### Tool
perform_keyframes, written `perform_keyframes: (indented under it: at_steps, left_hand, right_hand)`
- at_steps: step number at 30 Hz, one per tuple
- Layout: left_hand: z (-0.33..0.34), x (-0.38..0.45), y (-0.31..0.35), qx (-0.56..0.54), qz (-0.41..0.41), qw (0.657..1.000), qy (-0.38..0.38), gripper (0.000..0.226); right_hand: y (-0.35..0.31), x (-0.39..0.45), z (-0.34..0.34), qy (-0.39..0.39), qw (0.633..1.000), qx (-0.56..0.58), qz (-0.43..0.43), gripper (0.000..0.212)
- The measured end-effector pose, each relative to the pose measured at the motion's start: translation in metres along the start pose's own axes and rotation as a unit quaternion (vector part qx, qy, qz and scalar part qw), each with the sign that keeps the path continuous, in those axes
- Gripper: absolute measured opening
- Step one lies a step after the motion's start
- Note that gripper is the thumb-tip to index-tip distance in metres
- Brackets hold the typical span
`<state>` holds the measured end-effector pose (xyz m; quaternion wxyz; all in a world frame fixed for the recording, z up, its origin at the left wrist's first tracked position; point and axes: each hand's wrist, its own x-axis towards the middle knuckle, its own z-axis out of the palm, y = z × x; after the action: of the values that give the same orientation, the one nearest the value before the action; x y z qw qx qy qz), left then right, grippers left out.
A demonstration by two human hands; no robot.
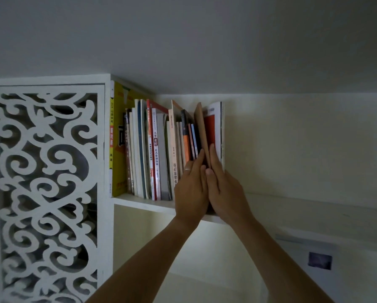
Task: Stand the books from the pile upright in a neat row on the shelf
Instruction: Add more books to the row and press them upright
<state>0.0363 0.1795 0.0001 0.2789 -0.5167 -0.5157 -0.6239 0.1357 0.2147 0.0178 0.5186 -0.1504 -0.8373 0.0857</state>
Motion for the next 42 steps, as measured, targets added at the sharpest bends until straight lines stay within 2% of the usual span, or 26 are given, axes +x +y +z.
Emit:
perform_keyframes:
  at_steps: [2,4,6,8,10,13,15,17,19,21,24,26,32,34,36,38,42]
  left_hand:
    - [0.001,0.000,-0.003,-0.023,-0.009,1.000,-0.002,0.063]
    - [0.002,-0.001,-0.004,-0.044,-0.025,0.999,0.008,0.052]
    - [0.002,-0.001,-0.005,-0.093,-0.039,0.995,0.028,0.045]
    - [-0.001,0.000,-0.004,-0.150,-0.052,0.986,0.045,0.044]
    - [-0.004,0.000,-0.001,-0.163,-0.048,0.984,0.046,0.044]
    - [-0.003,-0.004,0.004,-0.100,-0.008,0.995,0.029,0.046]
    - [-0.001,-0.006,0.005,-0.045,0.012,0.997,0.067,0.041]
    - [-0.003,-0.004,0.002,0.015,-0.016,0.990,0.138,0.031]
    - [-0.009,-0.001,-0.005,0.057,-0.073,0.980,0.175,0.033]
    - [-0.017,0.001,-0.011,0.056,-0.108,0.979,0.166,0.033]
    - [-0.026,0.003,-0.010,0.034,-0.083,0.989,0.113,0.015]
    - [-0.031,0.005,-0.007,0.015,-0.086,0.990,0.107,0.002]
    - [-0.048,0.014,0.017,0.007,-0.085,0.977,0.194,0.014]
    - [-0.051,0.016,0.022,0.014,-0.107,0.982,0.156,0.018]
    - [-0.054,0.018,0.020,0.045,-0.150,0.986,0.059,0.026]
    - [-0.060,0.022,0.020,0.087,-0.162,0.983,0.006,0.040]
    - [-0.076,0.016,0.057,0.145,-0.110,0.983,0.031,0.051]
  right_hand:
    - [0.000,-0.001,0.002,0.015,1.000,0.001,-0.012,0.059]
    - [0.000,-0.002,0.002,0.025,0.999,0.023,-0.015,0.064]
    - [0.002,-0.002,0.001,0.017,1.000,0.010,-0.020,0.077]
    - [0.002,-0.002,0.002,0.002,0.999,-0.033,-0.016,0.098]
    - [0.002,-0.002,0.005,0.007,0.998,-0.070,-0.002,0.109]
    - [-0.005,-0.001,0.009,0.049,0.993,-0.090,0.056,0.097]
    - [-0.009,-0.001,0.011,0.060,0.990,-0.083,0.092,0.086]
    - [-0.010,-0.002,0.012,0.078,0.989,-0.070,0.104,0.068]
    - [-0.010,-0.003,0.013,0.095,0.988,-0.070,0.103,0.054]
    - [-0.008,-0.004,0.014,0.098,0.987,-0.076,0.106,0.049]
    - [-0.008,-0.005,0.014,0.095,0.986,-0.077,0.115,0.046]
    - [-0.008,-0.005,0.015,0.096,0.985,-0.080,0.116,0.044]
    - [-0.009,-0.007,0.013,0.111,0.984,-0.058,0.123,0.048]
    - [-0.010,-0.008,0.012,0.114,0.985,-0.050,0.122,0.049]
    - [-0.012,-0.009,0.012,0.111,0.986,-0.044,0.112,0.052]
    - [-0.018,-0.010,0.010,0.109,0.989,-0.027,0.092,0.062]
    - [-0.024,-0.014,0.004,0.085,0.995,-0.032,0.047,0.066]
